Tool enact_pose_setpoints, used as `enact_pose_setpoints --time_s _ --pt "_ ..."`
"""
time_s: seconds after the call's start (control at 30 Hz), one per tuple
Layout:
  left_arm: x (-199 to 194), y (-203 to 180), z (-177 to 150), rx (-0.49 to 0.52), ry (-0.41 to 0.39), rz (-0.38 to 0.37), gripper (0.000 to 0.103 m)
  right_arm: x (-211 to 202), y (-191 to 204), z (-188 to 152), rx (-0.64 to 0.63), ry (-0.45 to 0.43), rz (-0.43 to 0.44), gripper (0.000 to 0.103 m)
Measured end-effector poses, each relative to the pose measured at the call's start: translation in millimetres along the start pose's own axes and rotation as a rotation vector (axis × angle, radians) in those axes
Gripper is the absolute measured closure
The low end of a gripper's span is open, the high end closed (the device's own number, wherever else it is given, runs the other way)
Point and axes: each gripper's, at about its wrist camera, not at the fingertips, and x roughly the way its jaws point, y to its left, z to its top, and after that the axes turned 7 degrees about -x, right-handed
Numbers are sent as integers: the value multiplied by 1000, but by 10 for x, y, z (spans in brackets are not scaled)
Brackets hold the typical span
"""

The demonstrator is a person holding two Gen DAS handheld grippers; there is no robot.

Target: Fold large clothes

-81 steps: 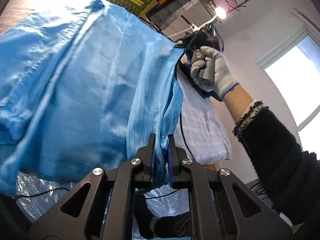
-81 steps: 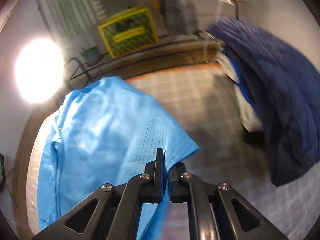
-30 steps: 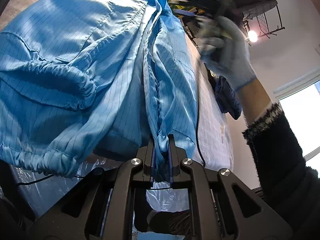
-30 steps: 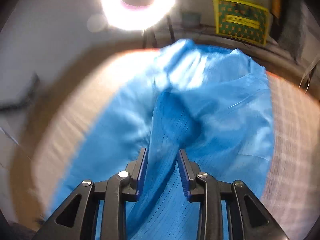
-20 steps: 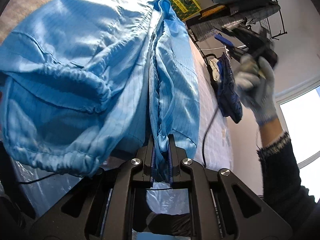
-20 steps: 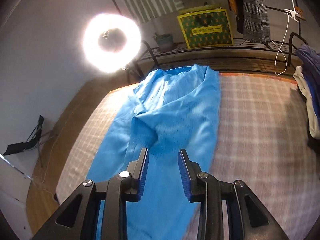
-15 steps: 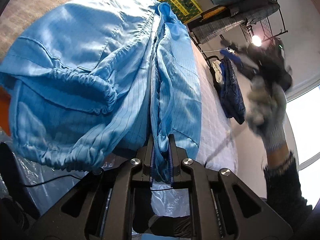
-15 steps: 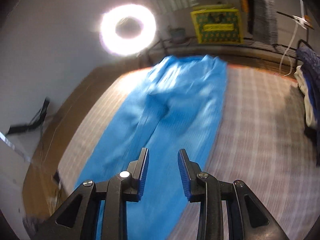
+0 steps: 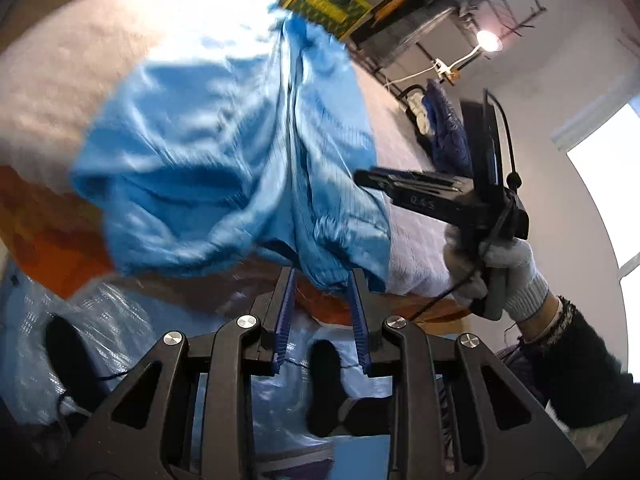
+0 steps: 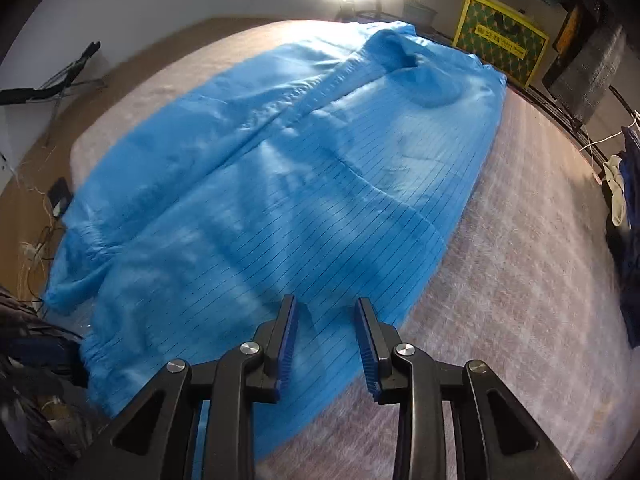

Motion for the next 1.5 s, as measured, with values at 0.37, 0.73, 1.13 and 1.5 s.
enact_pose_setpoints --time_s 0.37,0.73,1.13,1.5 --pt "25 368 815 117 -88 278 78 -212 579 -64 -22 -107 81 73" --pt "436 408 757 194 47 260 78 43 847 -117 -98 -78 34 72" --pt "-138 1029 1335 -39 -10 179 56 -524 -102 -789 360 -160 206 41" --pt "272 1367 1399 -208 188 16 56 -141 -407 -1199 596 -185 501 40"
